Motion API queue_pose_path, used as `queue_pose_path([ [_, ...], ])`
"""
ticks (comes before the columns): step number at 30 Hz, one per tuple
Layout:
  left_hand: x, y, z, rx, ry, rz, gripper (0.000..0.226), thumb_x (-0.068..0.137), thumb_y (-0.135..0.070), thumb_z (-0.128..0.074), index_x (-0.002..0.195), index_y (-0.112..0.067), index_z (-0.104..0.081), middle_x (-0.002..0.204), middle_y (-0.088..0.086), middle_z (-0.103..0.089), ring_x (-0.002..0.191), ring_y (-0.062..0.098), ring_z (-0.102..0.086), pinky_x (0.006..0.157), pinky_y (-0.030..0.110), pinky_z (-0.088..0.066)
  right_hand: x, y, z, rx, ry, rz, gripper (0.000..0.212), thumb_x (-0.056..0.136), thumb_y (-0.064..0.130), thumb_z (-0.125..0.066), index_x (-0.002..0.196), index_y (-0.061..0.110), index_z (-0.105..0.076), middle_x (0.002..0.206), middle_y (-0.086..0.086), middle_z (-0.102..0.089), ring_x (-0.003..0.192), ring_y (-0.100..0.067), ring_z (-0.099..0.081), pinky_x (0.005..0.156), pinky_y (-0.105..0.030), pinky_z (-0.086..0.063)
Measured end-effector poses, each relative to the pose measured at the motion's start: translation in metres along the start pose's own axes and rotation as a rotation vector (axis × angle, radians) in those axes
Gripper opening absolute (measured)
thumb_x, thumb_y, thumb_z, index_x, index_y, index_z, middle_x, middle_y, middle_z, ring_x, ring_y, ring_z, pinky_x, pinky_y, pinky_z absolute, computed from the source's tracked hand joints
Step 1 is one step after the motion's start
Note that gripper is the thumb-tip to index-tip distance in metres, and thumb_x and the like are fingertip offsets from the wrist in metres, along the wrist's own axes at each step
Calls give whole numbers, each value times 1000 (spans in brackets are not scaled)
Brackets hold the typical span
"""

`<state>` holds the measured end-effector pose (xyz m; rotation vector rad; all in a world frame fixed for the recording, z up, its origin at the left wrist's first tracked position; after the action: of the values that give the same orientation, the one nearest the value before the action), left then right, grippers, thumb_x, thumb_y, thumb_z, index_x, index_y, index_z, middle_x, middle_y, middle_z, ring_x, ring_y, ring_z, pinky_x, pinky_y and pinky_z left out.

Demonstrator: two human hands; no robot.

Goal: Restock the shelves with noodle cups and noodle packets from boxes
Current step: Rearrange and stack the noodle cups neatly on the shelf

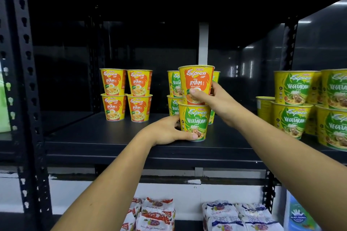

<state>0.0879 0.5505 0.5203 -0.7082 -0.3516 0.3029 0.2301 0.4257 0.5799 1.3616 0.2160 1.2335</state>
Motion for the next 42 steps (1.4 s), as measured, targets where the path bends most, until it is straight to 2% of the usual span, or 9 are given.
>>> queue_pose_path([
  [3, 0, 0, 0, -27, 1, 3, 53, 83, -46, -83, 128, -44, -54, 124, -23, -65, 115, -7, -57, 94, 21, -40, 2, -4, 0, 12, -22, 3, 98, 59, 71, -86, 140, 32, -47, 124, 9, -70, 110, -12, -70, 102, -46, -54],
  [6, 0, -1, 0, -31, 3, 2, 53, 85, -44, -82, 130, -42, -54, 120, -25, -64, 110, -10, -56, 88, 16, -39, 2, -7, 1, 54, 3, 9, 91, 62, 65, -87, 138, 30, -51, 124, 7, -71, 110, -14, -71, 103, -47, -53],
  [15, 0, 1, 1, -36, -2, 4, 63, 81, -48, -84, 136, -39, -55, 134, -18, -64, 123, 1, -57, 104, 27, -38, 0, -10, -2, 109, 37, 20, 74, 75, 55, -84, 137, 27, -54, 124, 4, -72, 111, -16, -71, 106, -50, -51],
  [29, 2, 2, 1, -53, 25, -15, 63, 86, -43, -81, 141, -35, -52, 134, -20, -62, 114, -7, -54, 92, 18, -36, 3, -11, 0, 104, 41, 29, 86, 63, 63, -87, 135, 27, -56, 123, 4, -73, 110, -17, -72, 104, -50, -52],
  [35, 3, 4, 1, -63, 15, -13, 64, 84, -44, -83, 140, -35, -54, 137, -17, -63, 119, -5, -55, 100, 24, -35, 5, -14, 0, 126, 0, 34, 76, 71, 51, -89, 135, 26, -55, 122, 5, -73, 109, -15, -72, 102, -48, -54],
  [42, 4, 3, 1, -52, 12, -3, 67, 83, -46, -83, 142, -36, -52, 137, -18, -62, 120, -1, -55, 102, 26, -36, 7, -13, 2, 86, -17, 30, 87, 64, 59, -91, 136, 27, -53, 122, 5, -72, 108, -14, -72, 102, -48, -55],
])
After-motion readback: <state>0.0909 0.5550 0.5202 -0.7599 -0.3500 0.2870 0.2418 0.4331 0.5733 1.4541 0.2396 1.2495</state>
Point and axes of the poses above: each hand's wrist, its own x-axis towards the middle knuckle, its own z-axis out of the back of the hand, y = z × x, the point moved 2 cm from there along x, towards the middle knuckle
